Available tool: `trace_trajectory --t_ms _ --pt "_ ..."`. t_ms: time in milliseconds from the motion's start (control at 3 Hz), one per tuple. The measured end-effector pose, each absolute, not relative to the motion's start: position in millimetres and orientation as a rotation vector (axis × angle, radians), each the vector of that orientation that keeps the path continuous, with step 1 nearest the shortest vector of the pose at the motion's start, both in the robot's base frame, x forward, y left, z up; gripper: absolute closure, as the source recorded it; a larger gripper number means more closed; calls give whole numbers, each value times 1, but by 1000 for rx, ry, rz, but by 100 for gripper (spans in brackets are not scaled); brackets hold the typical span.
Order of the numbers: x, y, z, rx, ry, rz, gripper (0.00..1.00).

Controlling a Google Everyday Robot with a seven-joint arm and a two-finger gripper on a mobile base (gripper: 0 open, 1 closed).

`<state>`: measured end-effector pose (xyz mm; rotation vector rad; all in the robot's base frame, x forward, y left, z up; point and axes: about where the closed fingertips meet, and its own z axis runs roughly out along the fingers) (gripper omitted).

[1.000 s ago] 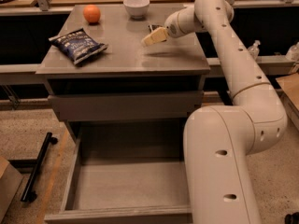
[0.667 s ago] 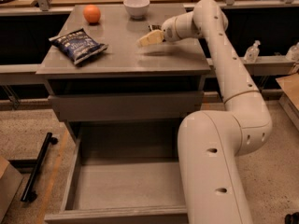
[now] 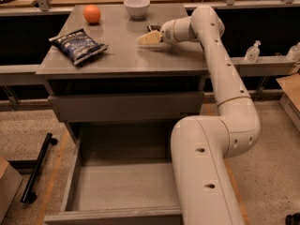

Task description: Place rxbar chocolate into middle drawer

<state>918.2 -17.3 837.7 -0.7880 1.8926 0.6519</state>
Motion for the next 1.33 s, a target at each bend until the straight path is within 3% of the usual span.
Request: trace_trajectory --t_ms 1000,1333 --pt "929 -36 837 -775 1923 538 95" --pt "914 -46 855 -850 1926 491 100"
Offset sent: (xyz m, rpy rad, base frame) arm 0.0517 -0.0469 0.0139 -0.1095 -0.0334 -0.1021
